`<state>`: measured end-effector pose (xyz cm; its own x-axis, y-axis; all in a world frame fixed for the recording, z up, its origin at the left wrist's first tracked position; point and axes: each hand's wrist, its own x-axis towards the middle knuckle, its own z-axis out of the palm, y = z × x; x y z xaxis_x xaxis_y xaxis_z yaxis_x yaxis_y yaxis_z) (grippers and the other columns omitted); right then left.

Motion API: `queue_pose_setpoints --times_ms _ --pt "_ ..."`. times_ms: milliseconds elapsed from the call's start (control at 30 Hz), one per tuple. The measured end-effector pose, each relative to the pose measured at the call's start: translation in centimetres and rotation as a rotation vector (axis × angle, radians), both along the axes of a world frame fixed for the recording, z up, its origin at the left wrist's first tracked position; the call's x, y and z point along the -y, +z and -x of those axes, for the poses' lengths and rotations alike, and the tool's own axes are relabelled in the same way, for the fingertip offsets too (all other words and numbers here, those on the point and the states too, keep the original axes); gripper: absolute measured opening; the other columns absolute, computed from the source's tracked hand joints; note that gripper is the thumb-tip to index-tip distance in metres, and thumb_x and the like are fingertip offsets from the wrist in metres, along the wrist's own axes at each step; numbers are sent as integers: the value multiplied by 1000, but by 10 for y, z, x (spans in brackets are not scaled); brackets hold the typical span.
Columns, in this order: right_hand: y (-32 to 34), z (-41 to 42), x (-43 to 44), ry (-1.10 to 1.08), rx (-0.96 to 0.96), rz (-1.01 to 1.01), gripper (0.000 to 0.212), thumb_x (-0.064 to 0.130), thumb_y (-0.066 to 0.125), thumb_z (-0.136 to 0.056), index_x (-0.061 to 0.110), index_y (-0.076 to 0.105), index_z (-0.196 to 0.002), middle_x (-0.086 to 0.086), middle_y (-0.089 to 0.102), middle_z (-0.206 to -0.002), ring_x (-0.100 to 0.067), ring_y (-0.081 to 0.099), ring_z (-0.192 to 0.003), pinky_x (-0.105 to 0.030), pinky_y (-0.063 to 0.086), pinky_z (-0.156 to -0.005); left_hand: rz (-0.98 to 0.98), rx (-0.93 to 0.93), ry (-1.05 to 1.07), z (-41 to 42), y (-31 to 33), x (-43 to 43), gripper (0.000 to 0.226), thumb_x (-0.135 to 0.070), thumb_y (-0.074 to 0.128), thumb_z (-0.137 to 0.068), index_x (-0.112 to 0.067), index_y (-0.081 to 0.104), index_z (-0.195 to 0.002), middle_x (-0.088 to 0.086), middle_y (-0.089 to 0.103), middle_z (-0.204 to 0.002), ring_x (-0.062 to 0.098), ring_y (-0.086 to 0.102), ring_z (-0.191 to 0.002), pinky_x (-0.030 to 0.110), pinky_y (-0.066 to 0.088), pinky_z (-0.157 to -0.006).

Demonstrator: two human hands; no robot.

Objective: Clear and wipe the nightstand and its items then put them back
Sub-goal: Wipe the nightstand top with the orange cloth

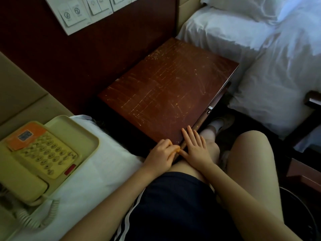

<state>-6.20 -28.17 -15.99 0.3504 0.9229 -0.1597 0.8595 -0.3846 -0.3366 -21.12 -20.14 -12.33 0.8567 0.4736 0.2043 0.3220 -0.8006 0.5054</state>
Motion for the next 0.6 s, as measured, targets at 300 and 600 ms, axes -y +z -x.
queue_pose_setpoints --times_ms 300,600 --pt "1 -1 -1 -12 -74 -10 78 63 34 -89 36 -22 -136 13 -23 -148 -15 -11 -143 -33 -8 -112 30 35 402 -9 3 -18 23 2 60 -83 0 67 -105 13 58 -87 28 55 -83 27 44 -71" --pt "2 -2 -1 8 -163 11 85 63 42 -86 40 -25 -133 17 -31 -141 -15 -14 -142 -34 -8 -113 7 -10 21 -4 -1 -9 22 -4 57 -84 -5 68 -103 9 58 -89 23 54 -81 29 47 -72"
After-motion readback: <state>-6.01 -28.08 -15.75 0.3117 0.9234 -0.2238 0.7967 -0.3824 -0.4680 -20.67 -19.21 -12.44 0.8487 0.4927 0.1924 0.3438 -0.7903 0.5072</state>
